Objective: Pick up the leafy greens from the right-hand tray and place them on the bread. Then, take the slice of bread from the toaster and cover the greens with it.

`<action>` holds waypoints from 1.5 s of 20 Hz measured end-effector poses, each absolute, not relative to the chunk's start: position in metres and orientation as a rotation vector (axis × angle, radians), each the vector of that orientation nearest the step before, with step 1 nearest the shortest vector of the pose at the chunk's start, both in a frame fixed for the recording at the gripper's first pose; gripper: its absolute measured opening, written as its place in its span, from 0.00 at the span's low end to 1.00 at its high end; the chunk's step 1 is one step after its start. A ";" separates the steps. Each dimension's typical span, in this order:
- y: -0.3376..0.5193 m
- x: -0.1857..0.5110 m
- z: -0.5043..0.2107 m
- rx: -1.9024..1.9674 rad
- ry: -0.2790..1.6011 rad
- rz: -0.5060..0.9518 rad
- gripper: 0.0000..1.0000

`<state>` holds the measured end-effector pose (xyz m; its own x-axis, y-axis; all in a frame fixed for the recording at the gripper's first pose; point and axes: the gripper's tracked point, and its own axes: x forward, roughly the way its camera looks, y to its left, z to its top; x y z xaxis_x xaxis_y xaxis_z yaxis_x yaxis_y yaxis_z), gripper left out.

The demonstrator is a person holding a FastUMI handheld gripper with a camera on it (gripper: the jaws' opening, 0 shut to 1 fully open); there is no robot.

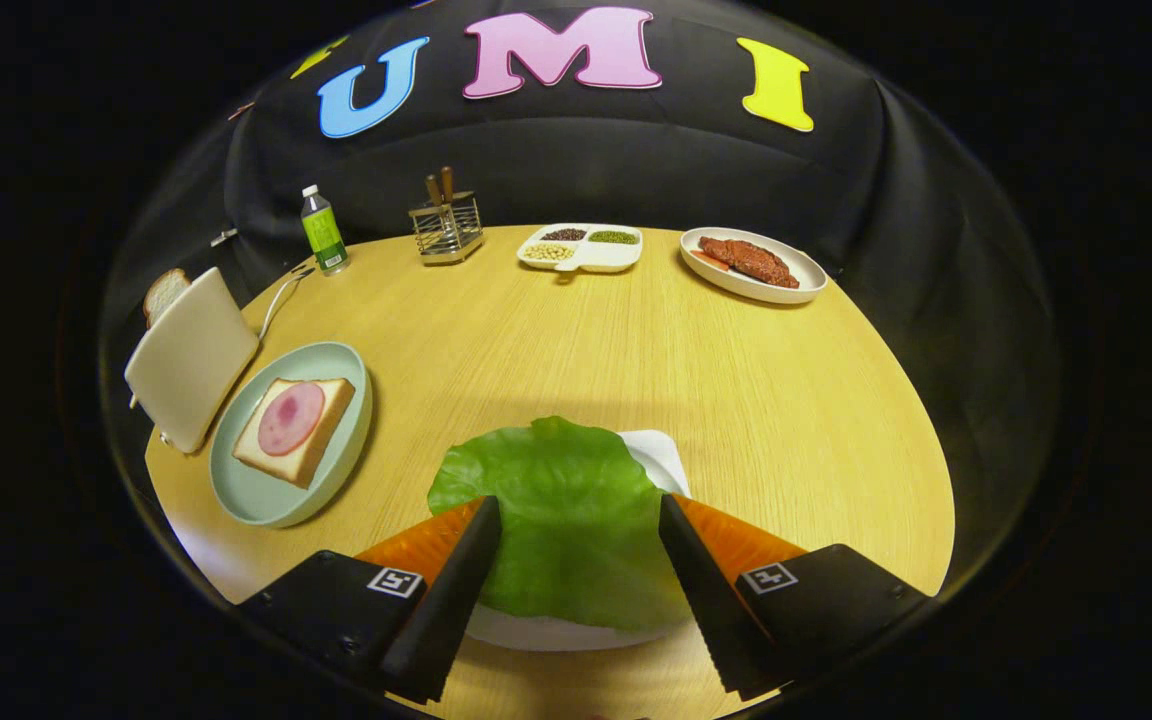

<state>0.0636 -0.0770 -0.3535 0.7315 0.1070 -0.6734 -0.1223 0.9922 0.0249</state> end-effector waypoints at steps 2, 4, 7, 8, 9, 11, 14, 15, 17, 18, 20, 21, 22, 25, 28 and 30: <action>-0.077 0.063 -0.358 -0.013 0.759 0.128 0.99; -0.076 0.063 -0.360 -0.023 0.760 0.128 1.00; -0.074 0.061 -0.362 -0.043 0.763 0.136 0.99; -0.074 0.061 -0.361 -0.037 0.764 0.130 0.95; -0.073 0.060 -0.361 -0.033 0.769 0.129 0.94; -0.069 0.057 -0.363 -0.058 0.783 0.142 0.78; -0.062 0.053 -0.362 -0.058 0.802 0.168 0.48; -0.063 0.053 -0.362 -0.071 0.804 0.175 0.44; -0.059 0.051 -0.361 -0.054 0.821 0.190 0.44; -0.057 0.053 -0.362 -0.049 0.819 0.191 0.17; -0.054 0.052 -0.361 -0.068 0.821 0.206 0.13; -0.054 0.052 -0.362 -0.070 0.824 0.215 0.10; -0.054 0.052 -0.361 -0.065 0.824 0.220 0.07; -0.055 0.054 -0.361 -0.044 0.840 0.222 0.05; -0.054 0.055 -0.351 -0.062 0.831 0.219 0.05; -0.051 0.054 -0.337 -0.066 0.822 0.219 0.05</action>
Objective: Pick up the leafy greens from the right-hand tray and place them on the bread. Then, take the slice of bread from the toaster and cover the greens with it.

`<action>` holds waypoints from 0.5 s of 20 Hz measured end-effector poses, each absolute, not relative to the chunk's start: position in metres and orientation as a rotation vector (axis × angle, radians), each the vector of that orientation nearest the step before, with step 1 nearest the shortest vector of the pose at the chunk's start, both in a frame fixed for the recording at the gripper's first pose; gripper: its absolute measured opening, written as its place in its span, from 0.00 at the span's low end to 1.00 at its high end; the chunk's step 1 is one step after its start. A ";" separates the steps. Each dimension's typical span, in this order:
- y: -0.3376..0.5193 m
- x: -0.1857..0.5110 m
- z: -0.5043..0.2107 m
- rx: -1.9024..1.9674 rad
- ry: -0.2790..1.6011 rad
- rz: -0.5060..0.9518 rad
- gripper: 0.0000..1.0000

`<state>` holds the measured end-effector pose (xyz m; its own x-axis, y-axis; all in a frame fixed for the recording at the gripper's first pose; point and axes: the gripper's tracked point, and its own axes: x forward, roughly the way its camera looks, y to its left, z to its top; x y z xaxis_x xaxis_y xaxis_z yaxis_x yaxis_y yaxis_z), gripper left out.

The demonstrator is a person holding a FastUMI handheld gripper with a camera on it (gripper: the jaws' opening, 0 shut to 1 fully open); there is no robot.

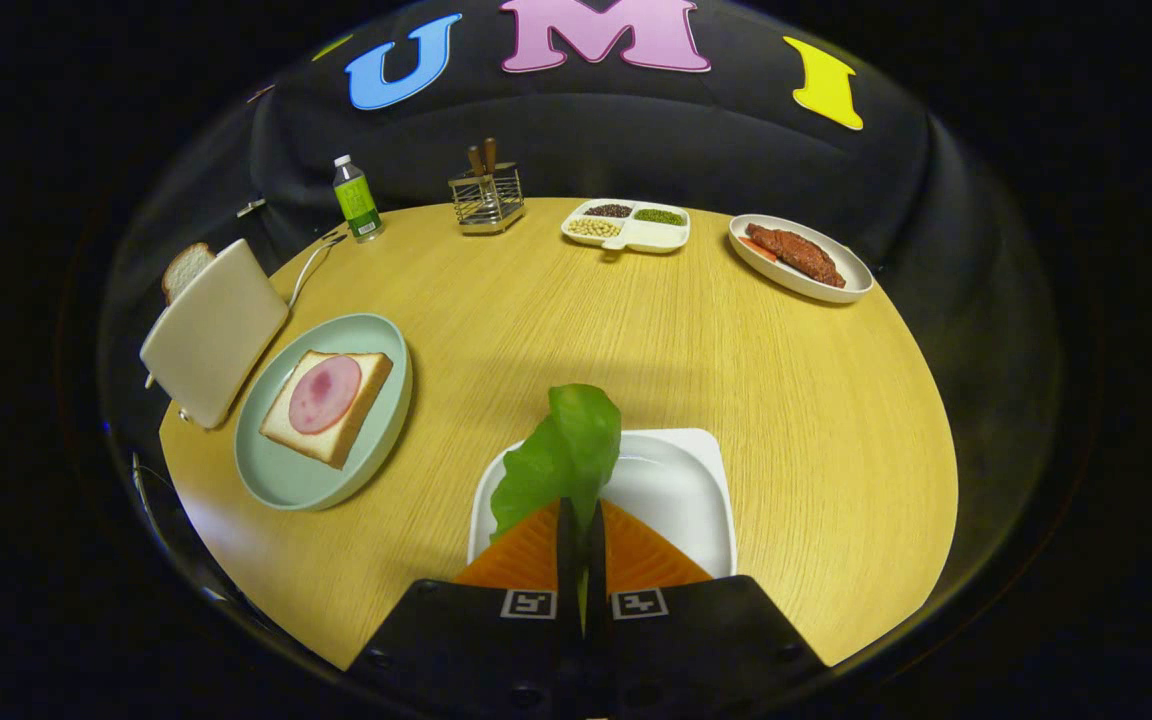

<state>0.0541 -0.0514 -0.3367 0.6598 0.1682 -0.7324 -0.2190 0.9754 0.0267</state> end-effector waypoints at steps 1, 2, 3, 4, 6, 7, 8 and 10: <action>-0.048 0.054 -0.328 -0.066 0.814 0.219 0.05; -0.045 0.054 -0.318 -0.065 0.804 0.221 0.05; -0.040 0.053 -0.307 -0.066 0.794 0.223 0.05; -0.035 0.052 -0.297 -0.068 0.786 0.227 0.05; -0.024 0.049 -0.277 -0.072 0.770 0.232 0.05; -0.017 0.047 -0.267 -0.070 0.761 0.237 0.05; -0.008 0.048 -0.258 -0.069 0.754 0.244 0.05; 0.011 0.047 -0.243 -0.082 0.740 0.261 0.05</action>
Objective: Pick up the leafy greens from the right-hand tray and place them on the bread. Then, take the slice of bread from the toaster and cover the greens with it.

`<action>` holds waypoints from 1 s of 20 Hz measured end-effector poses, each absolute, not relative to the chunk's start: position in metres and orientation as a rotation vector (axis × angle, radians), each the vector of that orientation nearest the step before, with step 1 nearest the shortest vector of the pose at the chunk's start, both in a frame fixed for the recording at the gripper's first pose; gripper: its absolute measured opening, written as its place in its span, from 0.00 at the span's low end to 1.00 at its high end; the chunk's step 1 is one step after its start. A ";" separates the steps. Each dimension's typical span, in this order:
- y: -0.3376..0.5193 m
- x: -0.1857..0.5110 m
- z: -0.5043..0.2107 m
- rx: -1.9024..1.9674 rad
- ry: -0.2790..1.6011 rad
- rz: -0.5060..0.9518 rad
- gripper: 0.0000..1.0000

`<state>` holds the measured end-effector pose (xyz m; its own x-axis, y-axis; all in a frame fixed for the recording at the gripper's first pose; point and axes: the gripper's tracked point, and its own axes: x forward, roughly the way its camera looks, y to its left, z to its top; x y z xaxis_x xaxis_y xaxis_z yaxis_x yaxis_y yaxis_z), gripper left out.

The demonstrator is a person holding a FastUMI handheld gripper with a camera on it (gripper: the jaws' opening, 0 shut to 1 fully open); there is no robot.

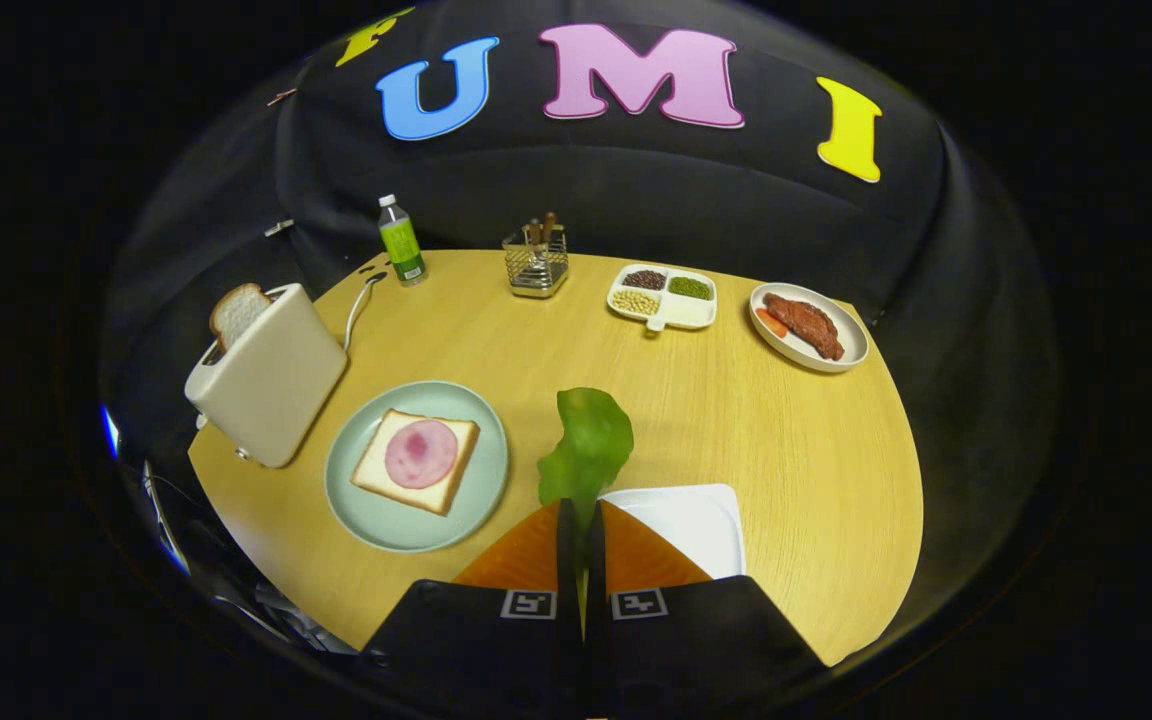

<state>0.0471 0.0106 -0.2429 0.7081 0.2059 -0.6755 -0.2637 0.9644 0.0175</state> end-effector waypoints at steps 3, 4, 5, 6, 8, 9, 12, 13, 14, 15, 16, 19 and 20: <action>0.043 0.050 -0.224 -0.104 0.711 0.287 0.05; 0.054 0.051 -0.221 -0.101 0.705 0.296 0.05; 0.066 0.052 -0.218 -0.096 0.705 0.306 0.05; 0.077 0.051 -0.218 -0.092 0.708 0.317 0.05; 0.098 0.052 -0.219 -0.091 0.708 0.337 0.05; 0.107 0.053 -0.219 -0.094 0.704 0.345 0.05; 0.131 0.057 -0.228 -0.096 0.707 0.369 0.05; 0.138 0.058 -0.233 -0.092 0.716 0.375 0.05; 0.144 0.061 -0.238 -0.082 0.728 0.377 0.05; 0.150 0.063 -0.243 -0.068 0.740 0.378 0.05; 0.157 0.066 -0.247 -0.057 0.747 0.379 0.06; 0.166 0.076 -0.263 -0.050 0.766 0.363 0.07; 0.168 0.078 -0.268 -0.048 0.772 0.357 0.08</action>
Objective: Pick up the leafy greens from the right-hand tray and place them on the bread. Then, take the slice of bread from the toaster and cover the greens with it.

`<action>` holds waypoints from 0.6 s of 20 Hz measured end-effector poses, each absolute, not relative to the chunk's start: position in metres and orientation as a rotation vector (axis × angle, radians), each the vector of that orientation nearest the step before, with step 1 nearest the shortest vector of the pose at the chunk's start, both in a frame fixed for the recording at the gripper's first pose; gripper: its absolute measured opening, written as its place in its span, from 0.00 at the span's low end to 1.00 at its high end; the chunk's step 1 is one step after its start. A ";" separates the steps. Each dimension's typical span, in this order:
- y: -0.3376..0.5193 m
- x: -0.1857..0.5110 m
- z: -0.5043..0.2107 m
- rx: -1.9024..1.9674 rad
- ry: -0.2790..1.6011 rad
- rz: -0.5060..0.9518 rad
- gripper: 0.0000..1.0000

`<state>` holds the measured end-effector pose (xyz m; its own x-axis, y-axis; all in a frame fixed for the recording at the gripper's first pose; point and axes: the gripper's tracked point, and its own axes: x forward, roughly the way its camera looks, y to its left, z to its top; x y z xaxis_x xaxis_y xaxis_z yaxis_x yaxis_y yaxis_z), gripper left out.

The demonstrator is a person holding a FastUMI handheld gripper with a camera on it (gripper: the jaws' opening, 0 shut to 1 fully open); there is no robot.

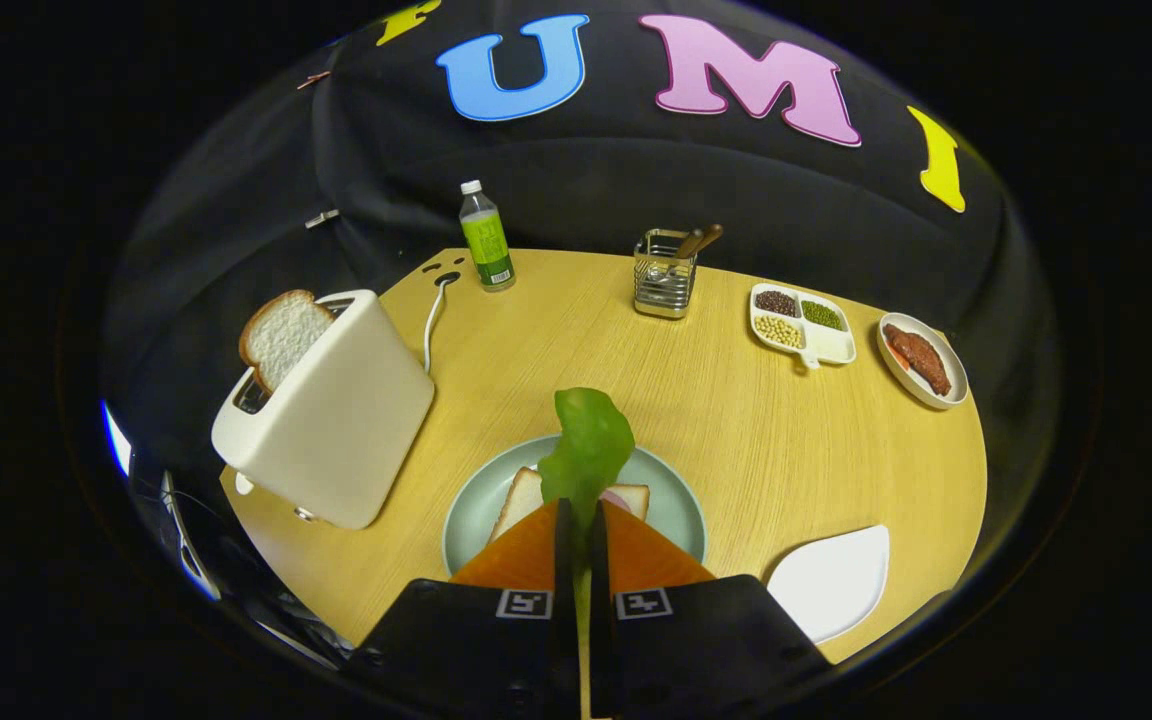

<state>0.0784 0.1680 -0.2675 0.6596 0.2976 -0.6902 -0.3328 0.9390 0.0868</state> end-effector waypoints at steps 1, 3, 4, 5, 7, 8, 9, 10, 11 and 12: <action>0.170 0.081 -0.272 -0.047 0.777 0.353 0.08; 0.173 0.084 -0.278 -0.043 0.786 0.347 0.11; 0.175 0.084 -0.282 -0.042 0.791 0.344 0.13; 0.176 0.084 -0.285 -0.038 0.799 0.343 0.13; 0.179 0.083 -0.287 -0.031 0.807 0.347 0.16; 0.181 0.083 -0.287 -0.028 0.806 0.348 0.16; 0.181 0.083 -0.288 -0.023 0.807 0.353 0.16; 0.182 0.083 -0.289 -0.019 0.812 0.353 0.20; 0.182 0.083 -0.290 -0.015 0.817 0.349 0.23; 0.181 0.084 -0.292 -0.018 0.821 0.344 0.26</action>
